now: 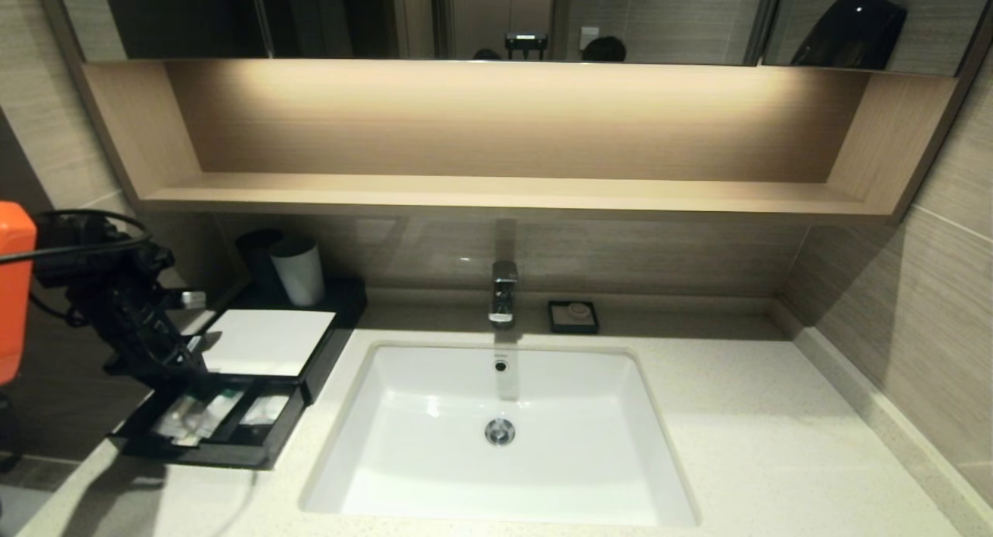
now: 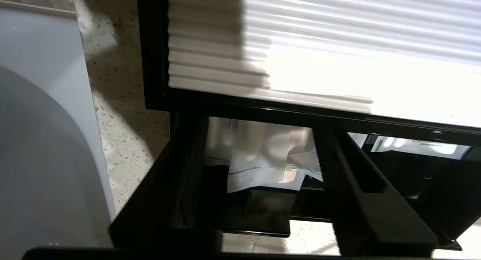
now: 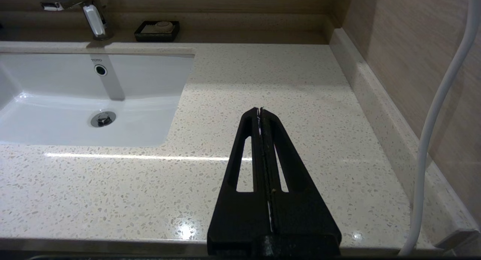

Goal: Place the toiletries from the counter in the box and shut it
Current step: Place the bathroom toiletry into the drawer, then close the drawer

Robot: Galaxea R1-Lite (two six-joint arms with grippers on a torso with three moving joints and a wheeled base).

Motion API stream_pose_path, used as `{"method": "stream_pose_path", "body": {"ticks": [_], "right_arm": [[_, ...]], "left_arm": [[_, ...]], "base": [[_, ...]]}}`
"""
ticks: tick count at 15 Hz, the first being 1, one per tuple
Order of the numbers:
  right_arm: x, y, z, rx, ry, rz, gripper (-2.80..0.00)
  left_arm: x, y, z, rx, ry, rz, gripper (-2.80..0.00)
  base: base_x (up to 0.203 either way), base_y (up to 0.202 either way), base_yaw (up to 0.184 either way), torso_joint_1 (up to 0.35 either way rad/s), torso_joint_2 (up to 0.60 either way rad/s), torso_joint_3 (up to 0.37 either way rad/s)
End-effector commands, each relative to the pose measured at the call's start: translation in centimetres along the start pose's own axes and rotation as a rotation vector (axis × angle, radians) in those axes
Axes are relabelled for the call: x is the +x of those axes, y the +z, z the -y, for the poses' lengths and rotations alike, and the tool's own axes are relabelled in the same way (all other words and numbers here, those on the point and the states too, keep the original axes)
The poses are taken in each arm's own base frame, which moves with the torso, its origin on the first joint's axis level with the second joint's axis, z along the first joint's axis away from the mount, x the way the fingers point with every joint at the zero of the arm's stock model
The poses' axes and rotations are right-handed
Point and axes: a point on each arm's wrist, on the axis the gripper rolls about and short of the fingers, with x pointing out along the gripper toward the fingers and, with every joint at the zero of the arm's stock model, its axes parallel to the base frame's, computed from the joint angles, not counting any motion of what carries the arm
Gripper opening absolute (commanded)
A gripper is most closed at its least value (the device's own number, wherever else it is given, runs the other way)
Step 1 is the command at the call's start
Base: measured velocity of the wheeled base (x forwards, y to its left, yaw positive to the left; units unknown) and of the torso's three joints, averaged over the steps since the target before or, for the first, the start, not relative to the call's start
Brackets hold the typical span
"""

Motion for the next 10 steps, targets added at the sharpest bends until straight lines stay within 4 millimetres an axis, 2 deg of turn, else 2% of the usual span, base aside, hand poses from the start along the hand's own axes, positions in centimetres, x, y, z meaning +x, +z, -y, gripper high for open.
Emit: {"method": "stream_pose_path", "body": {"ticks": [1, 5, 10], "right_arm": [[0.0, 0.0, 0.0, 0.000, 0.000, 0.000, -2.80], [0.0, 0.0, 0.0, 0.000, 0.000, 0.000, -2.80], [0.0, 0.0, 0.0, 0.000, 0.001, 0.000, -2.80]], "left_arm": [[-0.8, -0.1, 0.1, 0.002, 0.003, 0.013, 0.00], [-3.2, -0.8, 0.5, 0.001, -0.034, 0.034, 0.00], [-7.8, -2.8, 1.4, -0.008, -0.088, 0.044, 0.00]], "base": [[0.000, 0.000, 0.000, 0.000, 0.00, 0.000], [0.000, 0.000, 0.000, 0.000, 0.00, 0.000], [0.000, 0.000, 0.000, 0.000, 0.00, 0.000]]}}
